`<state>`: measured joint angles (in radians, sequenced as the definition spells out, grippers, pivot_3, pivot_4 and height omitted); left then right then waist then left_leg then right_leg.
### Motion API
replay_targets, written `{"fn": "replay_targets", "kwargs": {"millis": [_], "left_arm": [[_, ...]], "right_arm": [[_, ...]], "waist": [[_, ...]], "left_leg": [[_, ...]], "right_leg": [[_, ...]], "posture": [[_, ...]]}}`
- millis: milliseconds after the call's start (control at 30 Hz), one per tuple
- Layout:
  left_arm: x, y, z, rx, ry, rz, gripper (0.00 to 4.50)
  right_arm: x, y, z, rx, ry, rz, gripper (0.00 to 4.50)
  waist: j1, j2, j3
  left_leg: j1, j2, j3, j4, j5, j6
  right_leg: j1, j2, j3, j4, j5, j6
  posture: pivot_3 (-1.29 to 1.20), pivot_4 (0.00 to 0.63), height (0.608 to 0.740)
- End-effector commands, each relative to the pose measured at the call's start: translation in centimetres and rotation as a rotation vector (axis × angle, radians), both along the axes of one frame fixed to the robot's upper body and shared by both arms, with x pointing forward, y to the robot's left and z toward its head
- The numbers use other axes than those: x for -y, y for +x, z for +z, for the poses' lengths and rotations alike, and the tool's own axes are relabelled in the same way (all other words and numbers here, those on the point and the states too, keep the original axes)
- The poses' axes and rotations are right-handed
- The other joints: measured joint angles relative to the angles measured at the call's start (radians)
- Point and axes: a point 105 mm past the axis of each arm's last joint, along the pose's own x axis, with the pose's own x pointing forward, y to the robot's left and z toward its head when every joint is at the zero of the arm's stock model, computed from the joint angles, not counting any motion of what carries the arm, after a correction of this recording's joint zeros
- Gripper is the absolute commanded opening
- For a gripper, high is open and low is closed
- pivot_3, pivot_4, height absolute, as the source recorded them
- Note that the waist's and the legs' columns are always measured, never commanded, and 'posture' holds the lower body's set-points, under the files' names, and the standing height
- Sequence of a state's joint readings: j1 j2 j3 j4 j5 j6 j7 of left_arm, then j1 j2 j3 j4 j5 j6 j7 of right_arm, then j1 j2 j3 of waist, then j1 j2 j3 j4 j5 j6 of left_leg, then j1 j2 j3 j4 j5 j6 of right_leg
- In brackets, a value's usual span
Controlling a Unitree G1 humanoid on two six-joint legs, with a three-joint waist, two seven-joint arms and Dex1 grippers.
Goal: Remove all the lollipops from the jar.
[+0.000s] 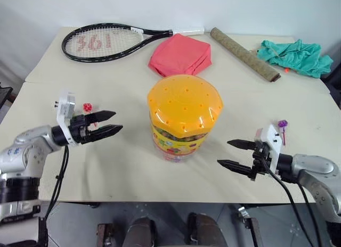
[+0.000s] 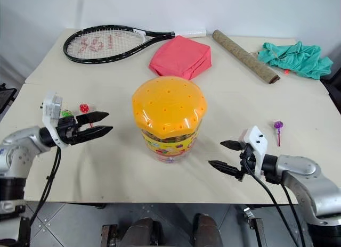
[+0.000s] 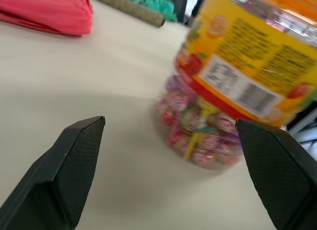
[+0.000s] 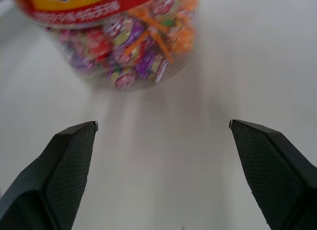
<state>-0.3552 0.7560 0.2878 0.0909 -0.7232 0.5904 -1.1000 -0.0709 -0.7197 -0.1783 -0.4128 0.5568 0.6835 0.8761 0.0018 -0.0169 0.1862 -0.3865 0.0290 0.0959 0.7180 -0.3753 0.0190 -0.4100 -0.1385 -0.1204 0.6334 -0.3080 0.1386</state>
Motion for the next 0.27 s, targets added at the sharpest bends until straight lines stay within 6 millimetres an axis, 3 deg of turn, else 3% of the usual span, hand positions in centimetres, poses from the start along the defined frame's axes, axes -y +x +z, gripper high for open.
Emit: {"fn": "replay_targets", "kwargs": {"millis": [33,267], "left_arm": [[0.5,-1.4,1.4,0.109,-0.028,0.012,4.50],[1.7,-1.9,0.3,0.185,-0.080,0.128,4.50]], "right_arm": [[-0.8,-0.3,0.0,0.024,0.029,-0.022,4.45],[-1.3,0.0,-0.5,0.029,0.079,-0.096,4.45]], "waist": [[0.002,0.000,0.000],[0.008,0.000,0.000]], "left_leg": [[0.000,0.000,-0.001,0.000,0.000,0.000],[0.001,0.000,-0.002,0.000,0.000,0.000]], "right_leg": [[0.000,0.000,0.000,0.000,0.000,0.000],[0.001,-0.001,0.001,0.000,0.000,0.000]], "posture": [[0.00,0.150,0.740],[0.00,0.150,0.740]]}}
